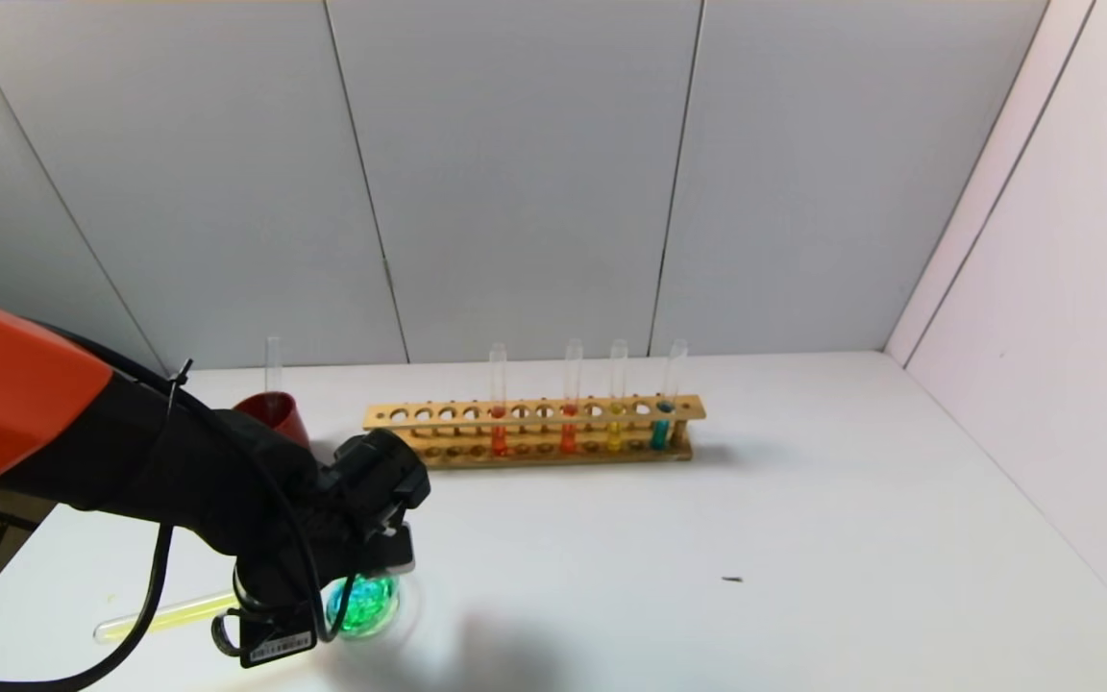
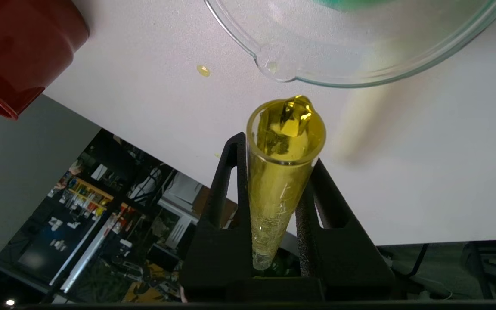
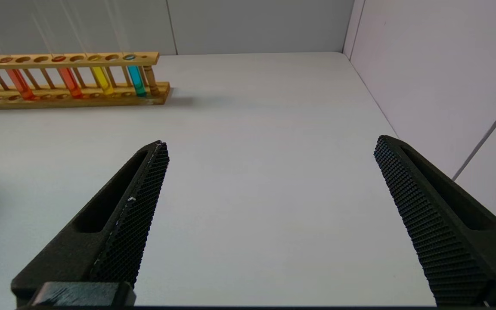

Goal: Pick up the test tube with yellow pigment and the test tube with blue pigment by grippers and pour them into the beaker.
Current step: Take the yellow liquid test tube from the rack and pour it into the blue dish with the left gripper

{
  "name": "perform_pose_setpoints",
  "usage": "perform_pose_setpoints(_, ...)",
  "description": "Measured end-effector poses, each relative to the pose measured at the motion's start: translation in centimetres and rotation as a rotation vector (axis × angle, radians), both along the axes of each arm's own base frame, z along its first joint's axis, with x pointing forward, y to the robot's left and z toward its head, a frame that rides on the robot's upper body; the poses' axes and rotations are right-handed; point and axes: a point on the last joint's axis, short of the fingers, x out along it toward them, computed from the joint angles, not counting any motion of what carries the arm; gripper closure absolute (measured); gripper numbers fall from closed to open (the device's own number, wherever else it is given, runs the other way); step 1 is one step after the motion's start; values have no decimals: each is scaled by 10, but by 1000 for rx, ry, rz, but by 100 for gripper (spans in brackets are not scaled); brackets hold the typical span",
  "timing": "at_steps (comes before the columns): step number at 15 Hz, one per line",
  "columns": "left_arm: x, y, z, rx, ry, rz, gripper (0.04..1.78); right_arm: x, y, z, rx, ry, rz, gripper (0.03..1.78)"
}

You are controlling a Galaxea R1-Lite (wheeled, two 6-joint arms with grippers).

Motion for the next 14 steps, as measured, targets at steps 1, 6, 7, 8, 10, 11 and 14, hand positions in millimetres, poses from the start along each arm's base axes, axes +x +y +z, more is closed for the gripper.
perform_pose_setpoints(1, 0, 0, 1, 28, 9, -1, 149, 0, 0, 0, 0, 0, 0, 7)
perform_pose_setpoints(6, 2, -8, 5, 79, 34, -21, 149, 0, 0, 0, 0, 0, 0, 7)
perform_pose_setpoints(7, 3, -9, 4, 80, 35, -23, 149, 0, 0, 0, 0, 0, 0, 7)
perform_pose_setpoints(8, 4, -11, 4, 82, 38, -26, 149, 0, 0, 0, 0, 0, 0, 7)
perform_pose_setpoints(10, 3, -11, 4, 96, 55, -29, 149, 0, 0, 0, 0, 0, 0, 7)
perform_pose_setpoints(11, 4, -11, 5, 106, 67, -29, 149, 0, 0, 0, 0, 0, 0, 7)
perform_pose_setpoints(14, 6, -12, 12, 155, 96, -31, 149, 0, 0, 0, 0, 0, 0, 7)
